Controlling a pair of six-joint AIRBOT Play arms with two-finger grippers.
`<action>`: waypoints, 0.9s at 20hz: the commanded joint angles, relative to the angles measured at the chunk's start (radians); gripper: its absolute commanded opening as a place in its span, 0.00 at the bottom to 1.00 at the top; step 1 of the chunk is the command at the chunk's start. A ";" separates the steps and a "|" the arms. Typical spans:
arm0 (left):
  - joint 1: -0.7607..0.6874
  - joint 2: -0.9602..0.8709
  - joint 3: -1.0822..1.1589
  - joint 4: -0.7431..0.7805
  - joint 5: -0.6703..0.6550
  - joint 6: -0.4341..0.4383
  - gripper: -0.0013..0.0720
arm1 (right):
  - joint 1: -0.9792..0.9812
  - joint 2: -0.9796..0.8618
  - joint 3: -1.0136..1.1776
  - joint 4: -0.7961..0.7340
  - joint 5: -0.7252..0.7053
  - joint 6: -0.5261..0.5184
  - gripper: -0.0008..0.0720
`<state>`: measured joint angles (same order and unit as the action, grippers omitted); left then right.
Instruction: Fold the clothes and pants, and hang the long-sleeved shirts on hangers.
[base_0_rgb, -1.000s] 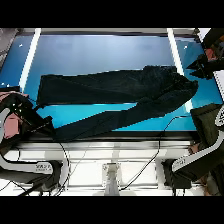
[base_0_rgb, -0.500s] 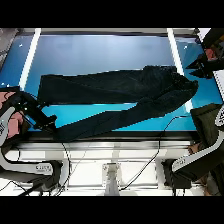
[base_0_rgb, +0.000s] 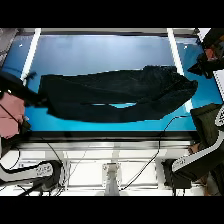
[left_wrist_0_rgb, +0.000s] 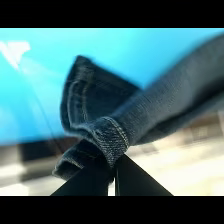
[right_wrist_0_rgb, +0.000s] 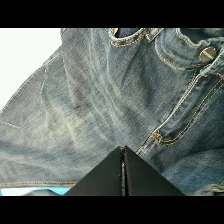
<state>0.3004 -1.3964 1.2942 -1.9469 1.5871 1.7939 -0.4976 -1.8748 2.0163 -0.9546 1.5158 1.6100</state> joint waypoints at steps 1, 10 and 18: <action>-0.002 0.026 0.180 0.114 -0.043 -0.085 0.03 | -0.001 0.000 0.000 -0.062 -0.008 0.001 0.08; -0.021 0.018 0.169 0.121 0.002 -0.085 0.03 | -0.031 0.000 0.000 -0.386 0.239 0.103 0.79; -0.063 0.017 0.169 0.122 0.001 -0.085 0.03 | 0.113 -0.034 -0.028 -0.389 0.160 0.159 0.83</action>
<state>0.2497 -1.3785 1.4620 -1.8259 1.5879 1.7088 -0.4393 -1.8954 2.0064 -1.3319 1.6909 1.7515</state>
